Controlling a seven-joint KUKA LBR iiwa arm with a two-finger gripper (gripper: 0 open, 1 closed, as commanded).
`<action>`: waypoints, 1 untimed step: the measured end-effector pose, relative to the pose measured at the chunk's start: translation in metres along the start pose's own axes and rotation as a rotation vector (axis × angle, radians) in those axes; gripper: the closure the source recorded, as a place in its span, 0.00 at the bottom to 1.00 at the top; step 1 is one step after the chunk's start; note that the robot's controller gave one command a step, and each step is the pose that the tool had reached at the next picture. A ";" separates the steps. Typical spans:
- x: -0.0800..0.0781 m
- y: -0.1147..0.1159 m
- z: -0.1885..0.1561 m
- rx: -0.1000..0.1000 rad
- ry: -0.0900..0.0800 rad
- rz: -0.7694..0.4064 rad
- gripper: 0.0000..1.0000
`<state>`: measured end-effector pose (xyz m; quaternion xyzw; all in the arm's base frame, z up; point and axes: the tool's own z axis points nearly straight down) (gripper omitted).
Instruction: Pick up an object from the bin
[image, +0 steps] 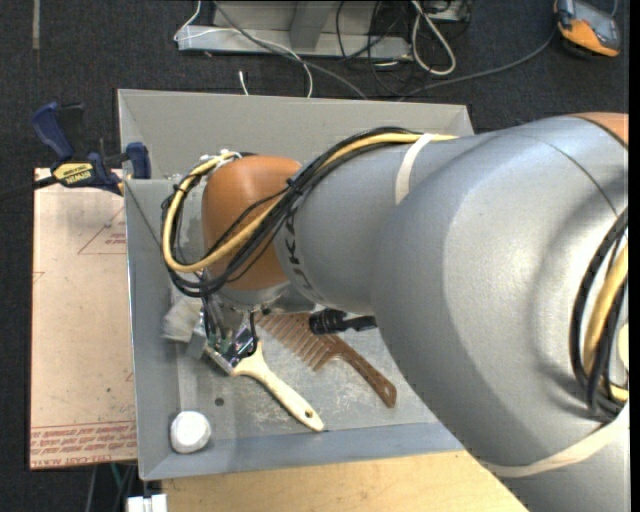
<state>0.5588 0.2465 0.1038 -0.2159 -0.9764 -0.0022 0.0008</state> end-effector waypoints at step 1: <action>0.000 0.000 -0.025 0.000 0.000 -0.001 1.00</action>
Offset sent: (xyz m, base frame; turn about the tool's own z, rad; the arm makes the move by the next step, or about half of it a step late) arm 0.0010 0.0004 0.0697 -0.0010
